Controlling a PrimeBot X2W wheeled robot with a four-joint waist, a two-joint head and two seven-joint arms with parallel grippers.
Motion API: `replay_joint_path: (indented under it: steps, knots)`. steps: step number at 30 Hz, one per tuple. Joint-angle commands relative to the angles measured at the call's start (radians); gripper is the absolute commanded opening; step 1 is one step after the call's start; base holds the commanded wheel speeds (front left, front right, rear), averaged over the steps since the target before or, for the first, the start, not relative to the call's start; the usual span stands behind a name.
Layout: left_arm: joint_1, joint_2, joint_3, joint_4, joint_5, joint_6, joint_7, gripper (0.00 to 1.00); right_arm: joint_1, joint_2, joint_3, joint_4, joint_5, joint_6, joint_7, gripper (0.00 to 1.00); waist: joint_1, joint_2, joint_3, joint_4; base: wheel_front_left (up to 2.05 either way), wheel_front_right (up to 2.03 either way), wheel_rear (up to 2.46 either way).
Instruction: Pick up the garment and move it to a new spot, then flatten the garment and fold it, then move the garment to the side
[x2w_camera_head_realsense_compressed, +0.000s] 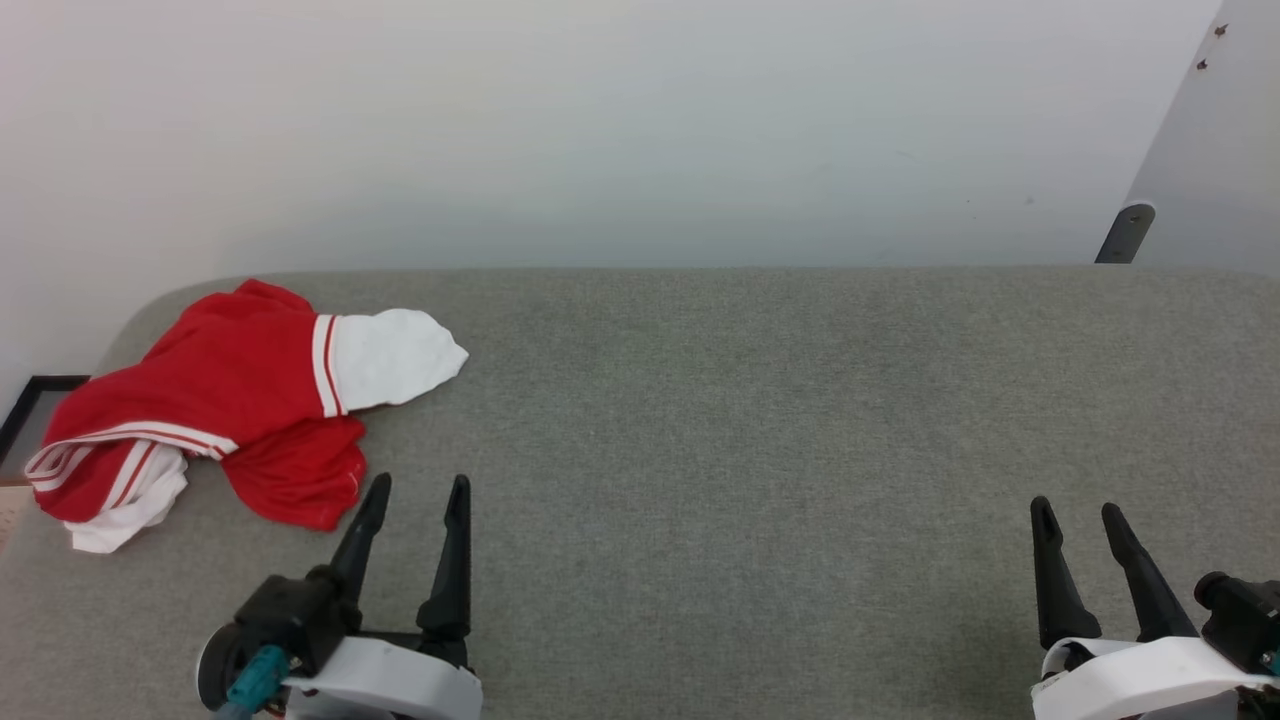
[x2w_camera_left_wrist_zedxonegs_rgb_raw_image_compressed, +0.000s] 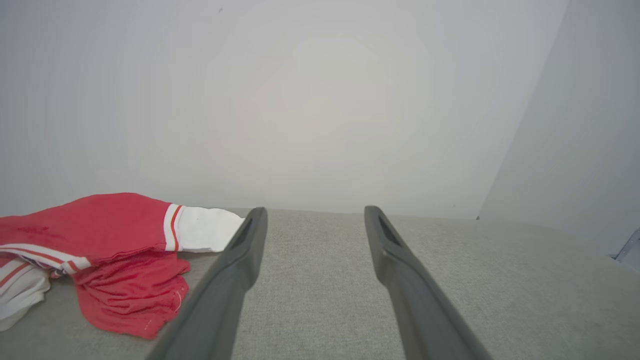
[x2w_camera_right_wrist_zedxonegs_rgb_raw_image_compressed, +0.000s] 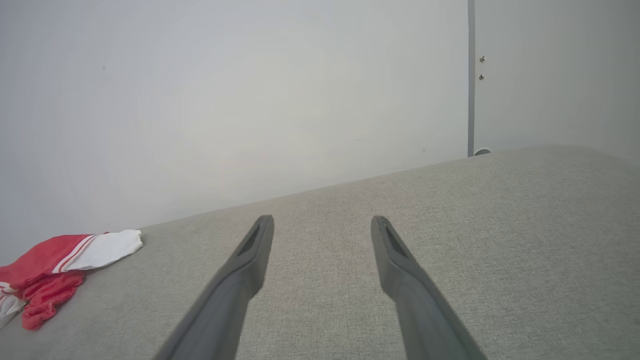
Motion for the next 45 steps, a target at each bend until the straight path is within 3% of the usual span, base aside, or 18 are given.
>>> replay_joint_path:
  steps: [1,14,21,37,41,45]
  knots:
    - [0.003,0.0,0.0,-0.006,0.014,-0.004,-0.006,1.0,0.006,0.002,-0.001,-0.007,-0.015,0.001,-0.004,1.0,0.0,0.0,0.0,0.0,0.0,0.0,0.0]
    - [0.001,0.0,-0.009,0.0,0.109,-0.017,-0.029,1.0,0.017,0.003,-0.019,-0.016,-0.097,0.001,-0.02,1.0,0.0,0.0,-0.003,0.01,0.0,0.0,0.0]
    - [-0.021,-0.009,0.008,0.029,0.09,-0.014,-0.026,1.0,0.01,0.003,-0.004,-0.019,-0.098,0.001,-0.007,1.0,0.0,0.0,-0.009,0.049,0.0,0.0,0.0]
    - [-0.032,0.012,0.122,0.043,0.026,0.09,0.049,1.0,-0.05,-0.003,0.131,0.009,-0.097,0.001,0.013,1.0,0.0,0.0,-0.063,0.326,0.0,0.0,0.0]
    - [-0.049,0.012,0.126,0.022,0.0,0.084,0.092,1.0,-0.062,-0.002,0.146,0.027,-0.087,0.001,0.009,1.0,0.0,0.0,-0.067,0.382,0.0,0.0,0.0]
    - [-0.105,0.035,0.117,0.006,-0.037,0.045,0.17,1.0,-0.068,-0.001,0.158,0.037,-0.087,0.001,0.01,1.0,0.0,0.0,-0.054,0.407,0.0,0.0,0.0]
